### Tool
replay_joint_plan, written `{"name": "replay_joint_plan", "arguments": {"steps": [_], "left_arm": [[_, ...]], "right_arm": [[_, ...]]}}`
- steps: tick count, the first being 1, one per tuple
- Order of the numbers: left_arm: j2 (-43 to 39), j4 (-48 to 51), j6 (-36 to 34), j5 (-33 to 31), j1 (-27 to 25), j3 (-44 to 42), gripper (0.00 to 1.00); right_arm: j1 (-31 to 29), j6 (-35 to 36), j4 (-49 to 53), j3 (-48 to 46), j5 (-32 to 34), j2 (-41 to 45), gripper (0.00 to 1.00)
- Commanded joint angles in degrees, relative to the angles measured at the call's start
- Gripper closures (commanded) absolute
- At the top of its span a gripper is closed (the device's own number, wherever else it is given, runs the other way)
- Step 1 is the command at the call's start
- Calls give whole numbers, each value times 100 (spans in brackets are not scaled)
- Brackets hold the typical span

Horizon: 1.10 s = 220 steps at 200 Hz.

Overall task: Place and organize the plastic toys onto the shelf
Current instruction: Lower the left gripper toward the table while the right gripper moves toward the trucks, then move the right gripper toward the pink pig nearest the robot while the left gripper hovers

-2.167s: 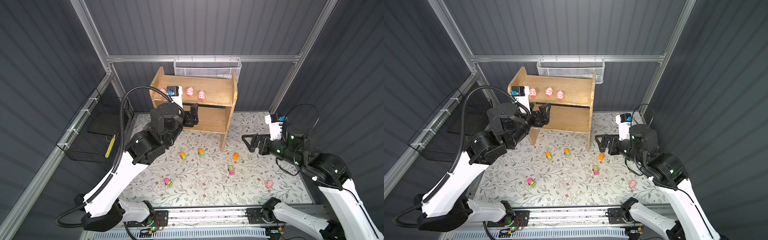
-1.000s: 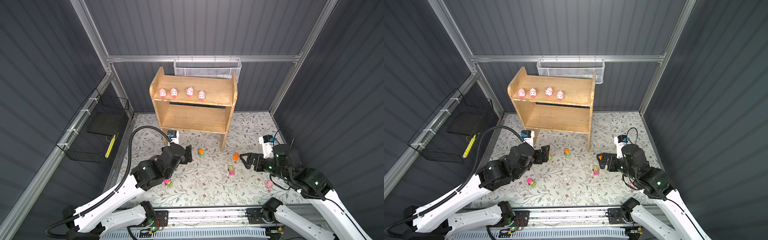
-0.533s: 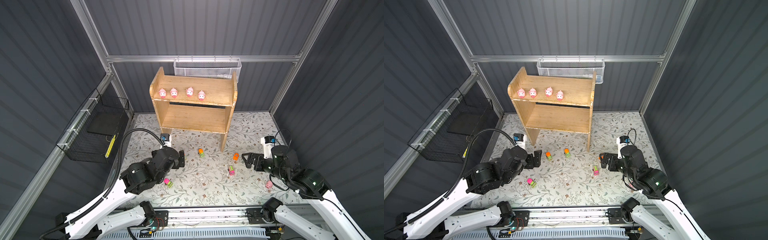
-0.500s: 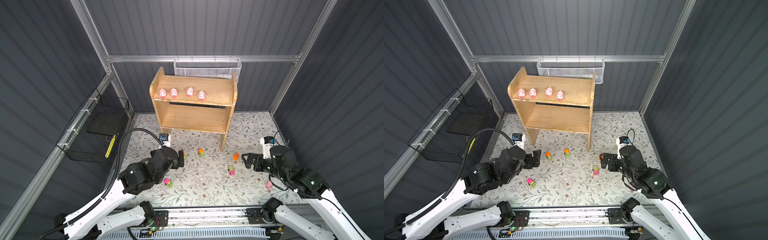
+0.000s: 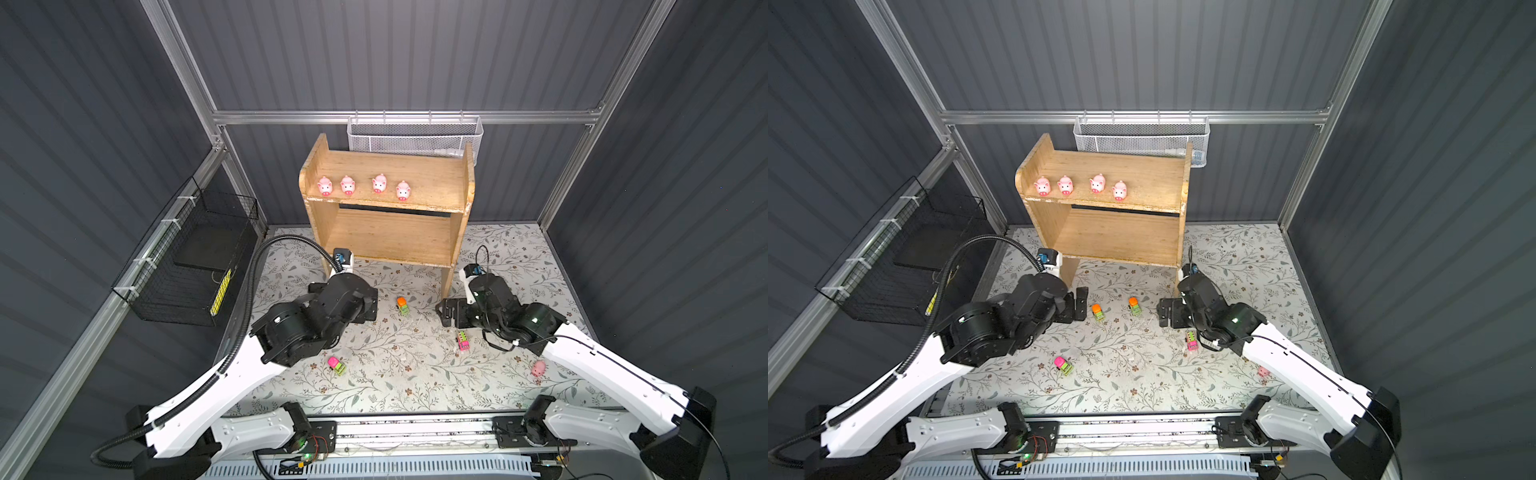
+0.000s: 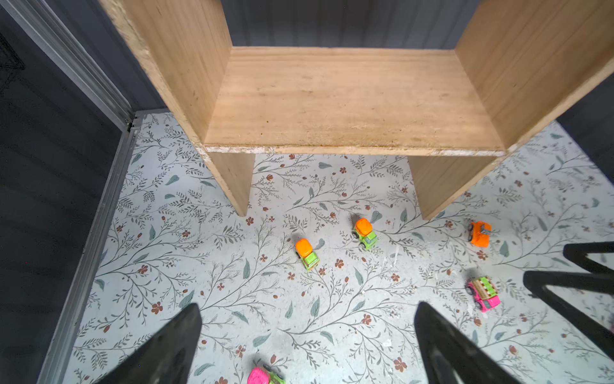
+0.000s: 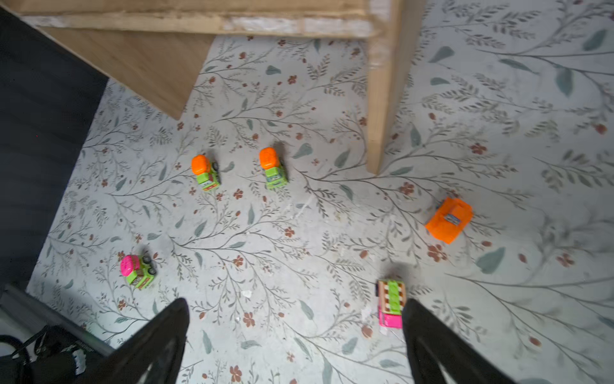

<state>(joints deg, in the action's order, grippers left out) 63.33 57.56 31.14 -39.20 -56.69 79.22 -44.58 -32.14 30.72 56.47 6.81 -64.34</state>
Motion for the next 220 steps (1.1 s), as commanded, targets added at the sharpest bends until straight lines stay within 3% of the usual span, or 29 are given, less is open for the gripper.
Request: {"name": "replay_joint_plan", "arguments": {"steps": [1, 32, 67, 96, 151, 168, 194, 220], "left_arm": [[-149, 509, 337, -239, 4, 111, 0], [-279, 90, 411, 189, 5, 101, 0], [-83, -835, 211, 821, 0, -451, 0], [332, -1450, -96, 1241, 1, -643, 0], [176, -3147, -428, 1961, -4, -1952, 0], [96, -3554, -433, 2127, 1, -2313, 0], [56, -4003, -459, 2350, 2, -2734, 0], [32, -4198, -497, 2373, 1, -3023, 0]], "right_arm": [[-350, -70, -518, 74, 65, -159, 1], [-367, -256, -340, -507, 549, 405, 1], [-359, -687, 617, -857, 1437, 853, 1], [-219, -1269, 1081, -1337, 1559, 1326, 1], [10, -2052, 2357, -1404, 2256, 1956, 1], [265, -2014, 2520, -1325, 2182, 1918, 1], [857, -1889, 2486, -1401, 1554, 1933, 1], [1135, -1906, 2818, -1354, 1556, 1927, 2]]}}
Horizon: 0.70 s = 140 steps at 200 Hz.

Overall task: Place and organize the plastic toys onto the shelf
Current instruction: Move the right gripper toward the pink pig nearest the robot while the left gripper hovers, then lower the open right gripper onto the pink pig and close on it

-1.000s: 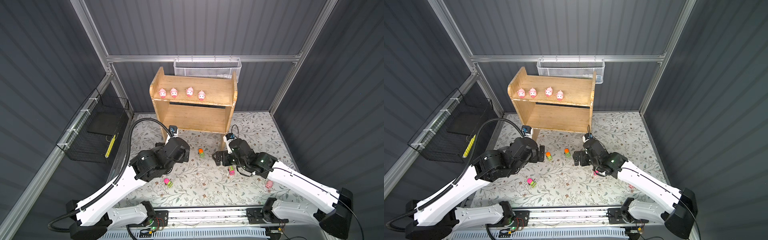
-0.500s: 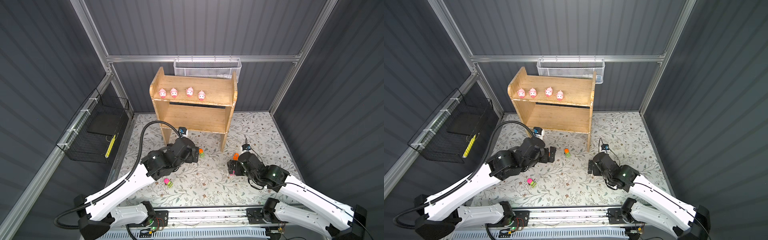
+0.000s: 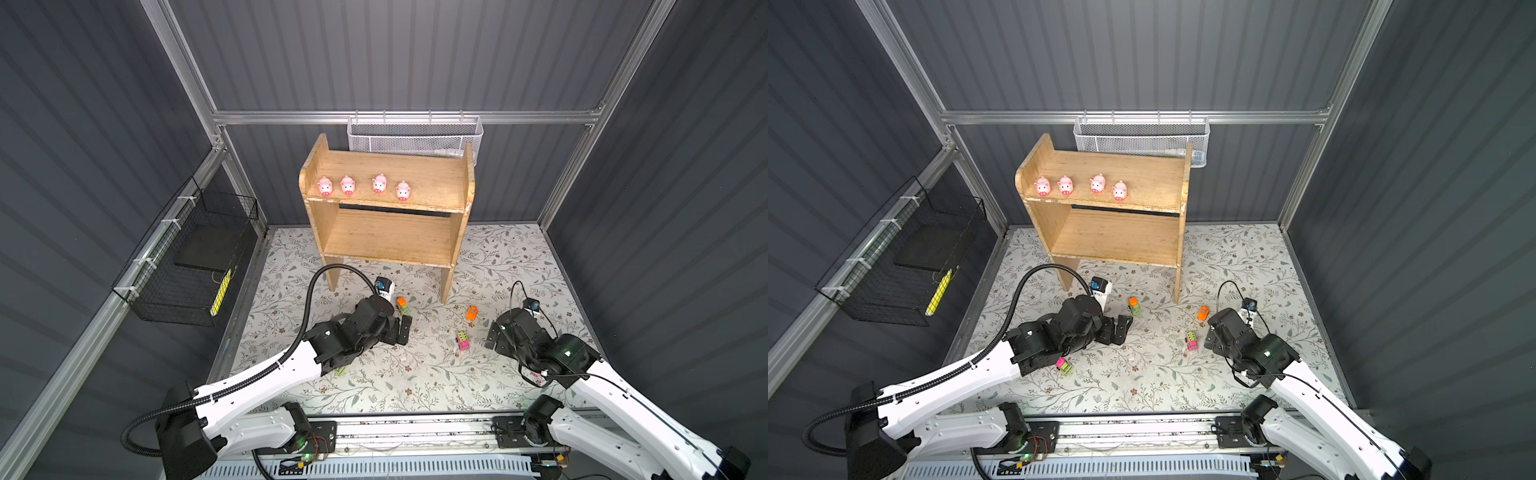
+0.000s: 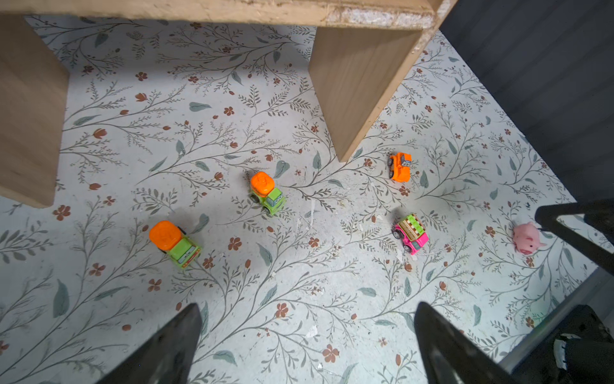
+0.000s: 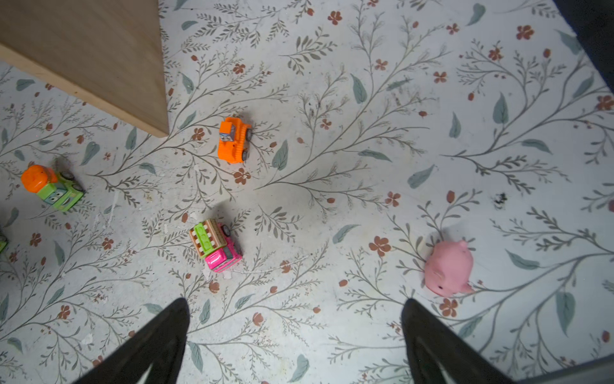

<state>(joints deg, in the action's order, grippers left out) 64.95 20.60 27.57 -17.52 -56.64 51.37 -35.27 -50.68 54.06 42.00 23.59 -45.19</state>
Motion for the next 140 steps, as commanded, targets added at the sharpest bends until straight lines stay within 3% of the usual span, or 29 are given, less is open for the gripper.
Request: {"name": "replay_joint_plan", "arguments": {"steps": [1, 35, 60, 114, 140], "left_arm": [[-135, -508, -144, 200, 0, -244, 0], [-265, -619, -284, 49, -4, -535, 0], [-223, -653, -379, 58, 19, -527, 0], [542, -432, -571, 566, 151, 209, 0], [935, -198, -562, 744, 169, 594, 0]], "right_arm": [[217, -54, 492, 95, -120, 11, 2], [613, -163, 644, 98, -282, 45, 1], [852, -469, 778, 56, -48, 71, 1], [1403, -1283, 334, -826, -245, 392, 1], [1695, -1351, -67, -1272, -377, 523, 1]]}}
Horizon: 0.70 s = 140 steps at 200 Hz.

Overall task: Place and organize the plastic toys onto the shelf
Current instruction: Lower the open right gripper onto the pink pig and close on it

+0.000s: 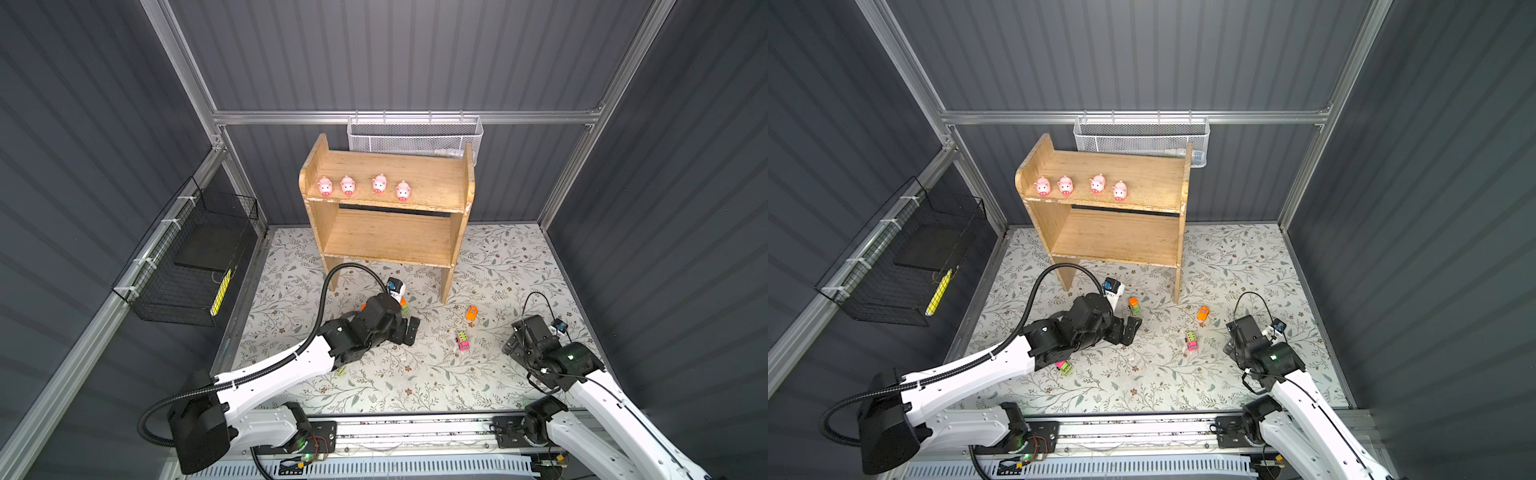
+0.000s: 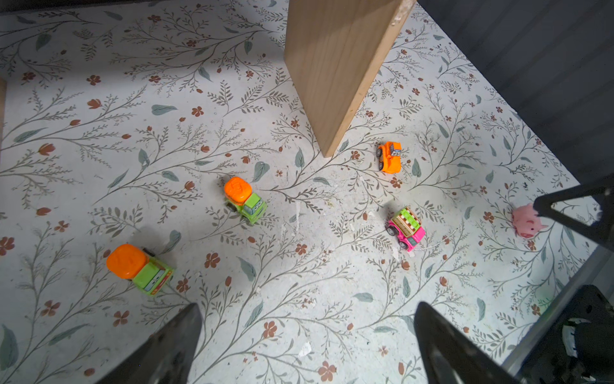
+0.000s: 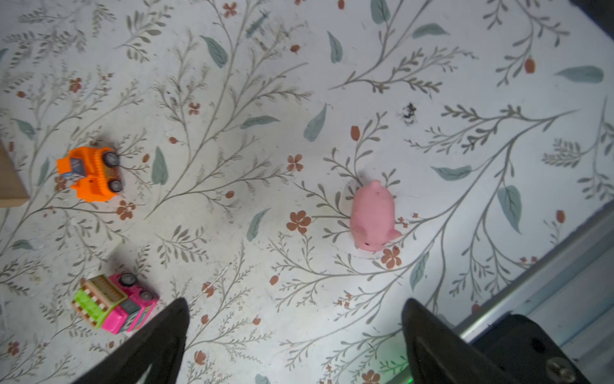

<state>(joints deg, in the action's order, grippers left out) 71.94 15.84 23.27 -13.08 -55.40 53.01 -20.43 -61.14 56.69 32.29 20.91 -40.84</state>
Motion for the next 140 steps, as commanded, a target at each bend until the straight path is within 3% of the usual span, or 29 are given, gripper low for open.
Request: {"name": "replay_joint_plan", "arguments": {"steps": [1, 68, 140], "left_arm": [[252, 283, -126, 303, 45, 443, 0], [921, 696, 98, 558, 42, 1251, 0], [1623, 1241, 220, 614, 43, 2288, 0]], "right_arm": [[222, -307, -331, -306, -111, 86, 1], [1040, 76, -455, -393, -172, -178, 1], [1501, 219, -956, -686, -324, -349, 1]]}}
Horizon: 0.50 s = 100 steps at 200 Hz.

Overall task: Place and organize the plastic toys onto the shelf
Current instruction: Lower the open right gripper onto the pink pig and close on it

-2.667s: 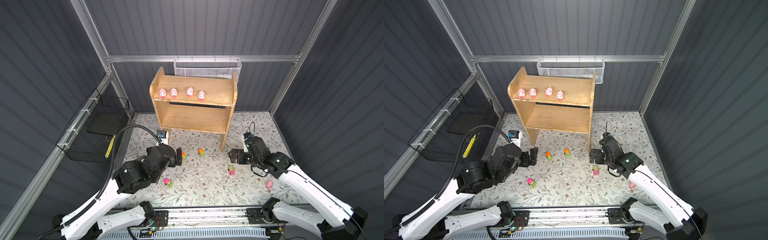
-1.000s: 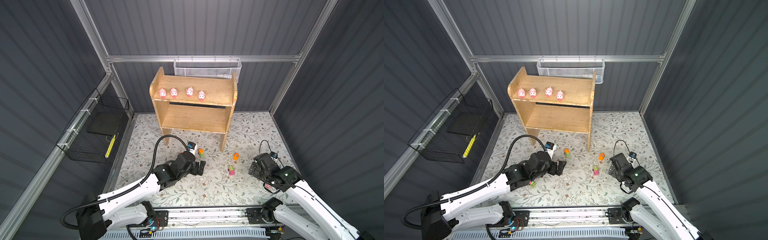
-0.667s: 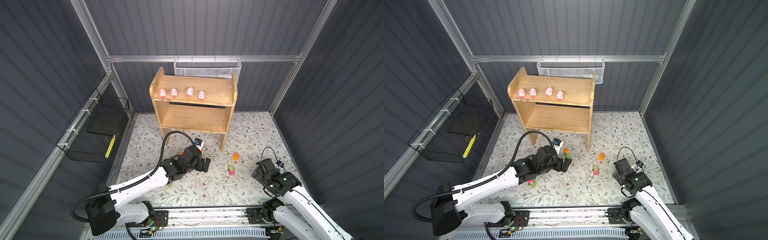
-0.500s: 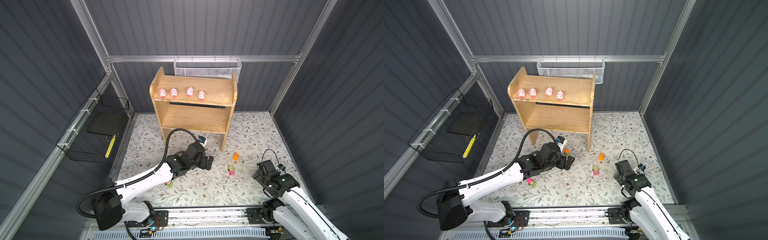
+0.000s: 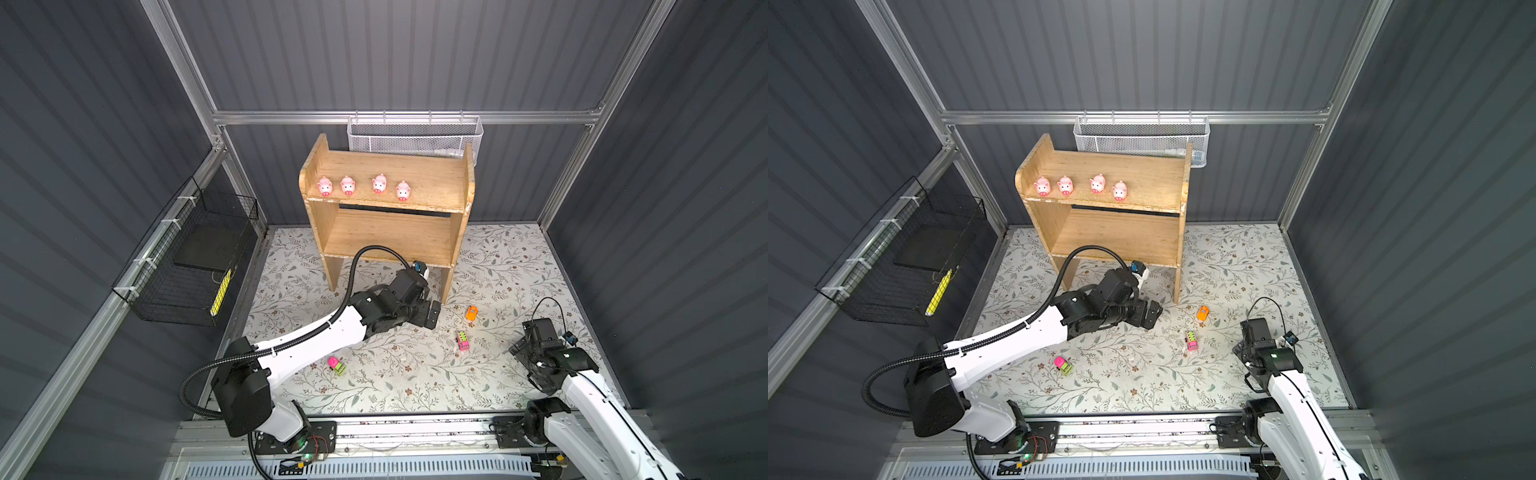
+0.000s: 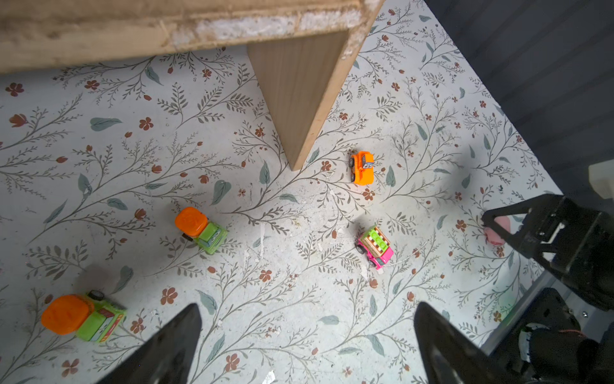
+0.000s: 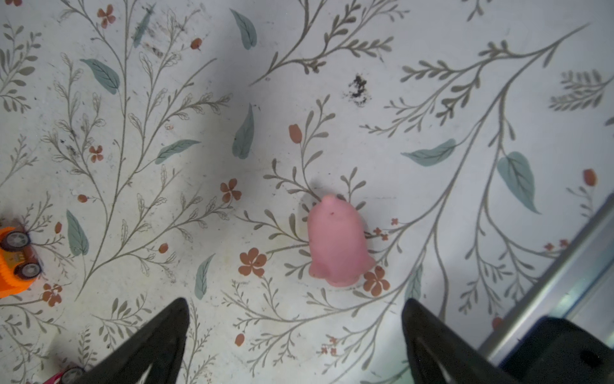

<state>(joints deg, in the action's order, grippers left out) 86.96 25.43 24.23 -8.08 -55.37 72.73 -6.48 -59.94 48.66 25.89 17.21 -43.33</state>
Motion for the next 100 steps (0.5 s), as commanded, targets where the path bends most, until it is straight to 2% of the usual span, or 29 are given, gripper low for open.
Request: {"name": "replay_joint_plan", "arguments": {"steps": [1, 60, 100], "left_arm": [[129, 284, 125, 113, 38, 323, 0], [420, 410, 65, 67, 39, 760, 0], [529, 415, -45, 56, 38, 760, 0]], "right_arm": [[114, 102, -164, -47, 41, -103, 1], [887, 656, -705, -142, -370, -572, 1], [1152, 865, -980, -204, -728, -812, 1]]}}
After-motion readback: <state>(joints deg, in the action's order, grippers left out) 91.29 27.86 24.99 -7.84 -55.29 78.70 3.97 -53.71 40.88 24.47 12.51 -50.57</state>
